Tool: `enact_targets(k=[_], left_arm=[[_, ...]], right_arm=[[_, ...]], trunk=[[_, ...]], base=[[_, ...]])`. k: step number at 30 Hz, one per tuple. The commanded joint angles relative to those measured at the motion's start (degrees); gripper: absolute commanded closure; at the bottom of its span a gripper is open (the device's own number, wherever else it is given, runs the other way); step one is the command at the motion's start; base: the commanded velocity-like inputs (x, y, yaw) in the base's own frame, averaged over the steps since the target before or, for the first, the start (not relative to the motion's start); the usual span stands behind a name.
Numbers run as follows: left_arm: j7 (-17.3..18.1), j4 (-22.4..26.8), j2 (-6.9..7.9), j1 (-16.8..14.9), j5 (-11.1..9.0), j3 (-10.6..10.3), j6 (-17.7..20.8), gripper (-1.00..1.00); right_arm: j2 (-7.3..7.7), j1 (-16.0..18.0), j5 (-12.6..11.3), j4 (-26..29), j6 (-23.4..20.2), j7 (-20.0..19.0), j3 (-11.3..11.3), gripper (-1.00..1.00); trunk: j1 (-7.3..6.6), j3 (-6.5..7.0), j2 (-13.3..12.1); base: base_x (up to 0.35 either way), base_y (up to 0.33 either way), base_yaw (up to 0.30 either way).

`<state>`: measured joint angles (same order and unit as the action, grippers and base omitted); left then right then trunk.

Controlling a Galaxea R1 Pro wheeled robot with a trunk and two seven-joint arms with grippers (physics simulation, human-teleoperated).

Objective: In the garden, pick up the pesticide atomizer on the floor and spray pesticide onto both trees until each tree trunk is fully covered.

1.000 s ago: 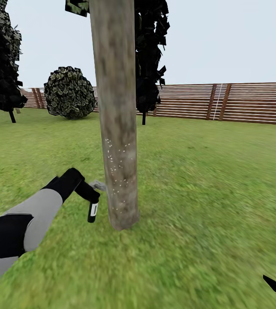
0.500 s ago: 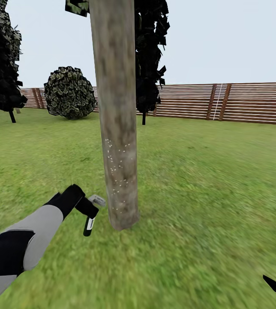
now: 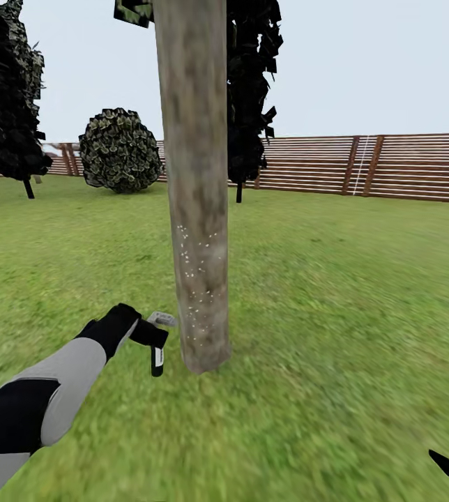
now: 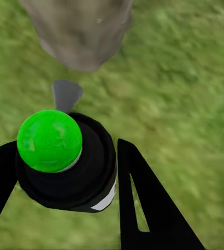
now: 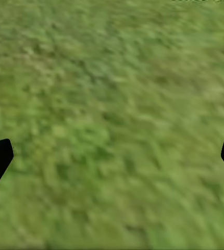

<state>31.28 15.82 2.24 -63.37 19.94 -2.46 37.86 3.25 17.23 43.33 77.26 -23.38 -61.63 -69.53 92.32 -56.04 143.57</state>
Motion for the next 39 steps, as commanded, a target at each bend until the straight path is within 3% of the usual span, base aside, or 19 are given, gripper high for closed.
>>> enact_targets(k=[1,5,12,24,25,29,30,33,35,39], left_arm=[[-0.04,0.00,-0.01,0.00,-0.71,-0.09,-0.08,1.00],[0.00,0.00,-0.04,0.00,-2.61,-0.09,0.08,1.00],[0.01,-0.04,-0.12,0.00,-2.87,-0.09,0.19,1.00],[-0.20,-0.08,-0.13,0.06,-2.89,-0.09,0.11,1.00],[-0.89,-0.09,-0.12,0.09,-2.83,-0.09,0.10,1.00],[-11.40,-0.09,-1.55,1.30,-2.90,-0.09,0.00,1.00],[-15.04,-0.09,-2.35,2.55,-3.61,-0.12,-0.19,1.00],[-16.16,-0.09,-3.17,3.31,-7.00,-0.15,-2.91,1.00],[-18.12,-0.09,-3.39,4.15,-9.93,-0.11,-7.47,1.00],[-23.59,-0.16,-3.31,4.48,-12.38,-0.02,-8.78,1.00]], right_arm=[[0.00,0.00,0.00,0.00,0.00,0.01,0.00,-1.00],[0.00,0.00,0.00,0.00,0.00,0.01,0.01,-1.00],[0.00,0.00,0.01,0.00,0.00,0.02,0.01,-1.00],[0.00,0.00,0.01,0.00,0.08,0.10,0.01,-1.00],[-0.03,0.00,0.02,0.00,0.08,0.10,0.01,-1.00],[-0.03,0.00,0.01,0.00,0.09,0.10,0.01,-1.00],[-0.02,0.00,0.01,0.00,0.09,0.10,0.01,-1.00],[-0.05,-0.05,0.01,0.00,0.09,0.03,0.01,-1.00],[-0.05,-0.07,0.01,0.00,0.09,0.02,0.01,-1.00],[-0.02,-0.09,-0.03,-0.06,0.03,-0.04,-0.02,-1.00]], trunk=[[0.00,-0.03,0.00],[0.00,-0.07,0.00],[0.00,-0.08,0.00],[0.00,-0.22,0.00],[0.00,-0.26,0.00],[0.00,-0.34,0.00],[0.00,-0.34,0.00],[0.00,-0.34,0.00],[0.00,-0.34,0.00],[0.00,-0.34,0.00]], base=[[0.000,0.000,0.248],[-0.082,-0.088,0.117],[-0.207,-0.246,0.032],[-0.063,-0.332,0.256],[-0.001,-0.349,0.256],[0.000,-0.349,0.110],[0.000,-0.131,0.013],[0.000,-0.046,0.005],[0.000,-0.010,0.001],[0.000,-0.002,0.000]])
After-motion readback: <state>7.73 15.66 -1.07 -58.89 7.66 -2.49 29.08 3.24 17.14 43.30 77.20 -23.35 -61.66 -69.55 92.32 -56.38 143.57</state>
